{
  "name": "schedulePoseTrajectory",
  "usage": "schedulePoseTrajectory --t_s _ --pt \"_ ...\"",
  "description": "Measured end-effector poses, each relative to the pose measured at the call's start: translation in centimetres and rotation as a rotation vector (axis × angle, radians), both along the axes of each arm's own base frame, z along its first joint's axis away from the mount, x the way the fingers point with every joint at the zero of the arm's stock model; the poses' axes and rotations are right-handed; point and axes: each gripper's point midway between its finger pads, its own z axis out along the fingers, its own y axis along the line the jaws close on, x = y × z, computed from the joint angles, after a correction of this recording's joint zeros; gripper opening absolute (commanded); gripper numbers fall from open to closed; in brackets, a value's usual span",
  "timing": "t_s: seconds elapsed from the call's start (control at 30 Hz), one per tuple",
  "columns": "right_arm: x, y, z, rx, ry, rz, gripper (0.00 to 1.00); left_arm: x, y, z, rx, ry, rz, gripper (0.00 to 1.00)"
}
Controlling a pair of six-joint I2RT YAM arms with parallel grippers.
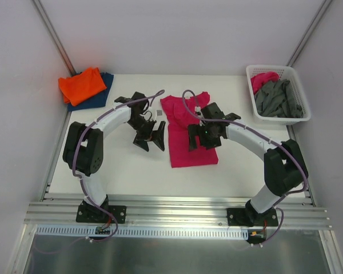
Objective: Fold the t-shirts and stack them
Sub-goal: Fold the tshirt
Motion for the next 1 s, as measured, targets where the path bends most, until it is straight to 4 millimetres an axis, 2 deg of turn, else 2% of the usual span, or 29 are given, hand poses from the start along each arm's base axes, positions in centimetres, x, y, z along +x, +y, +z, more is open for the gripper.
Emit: schedulePoseTrajectory --t_s 0.07,0.2,0.33,0.57,0.77,1.0 --pt "-1.1 -1.3 -1.0 -0.019 0.035 -0.016 0.86 -0.4 -0.8 -0.1 0.003 -0.004 -0.025 0.92" --pt "-3.1 -4.3 -2.5 -0.049 0.094 -0.068 0.85 -0.8 -2.5 -0.7 0.003 0.000 -0.075 0.85" --pt "-3.8 -6.3 -2.4 -0.050 0.097 -0.114 0.85 -1.1 -3.2 -2.1 0.016 0.033 -0.092 0.79" --pt "-3.8 -7.4 -2.0 -0.039 0.078 -0.147 0.85 -1.8 -3.8 -3.8 0.026 0.101 -0.101 0.74" --pt "-4.0 -8.2 -2.8 -0.044 0.098 -0.173 0.85 -2.9 -5.0 -4.9 0.015 0.162 -0.128 0.70" --pt "-3.5 -9.4 -4.6 -0.055 0.144 -0.217 0.81 -4.1 -6.4 -4.8 -0.021 0.202 -0.150 0.57"
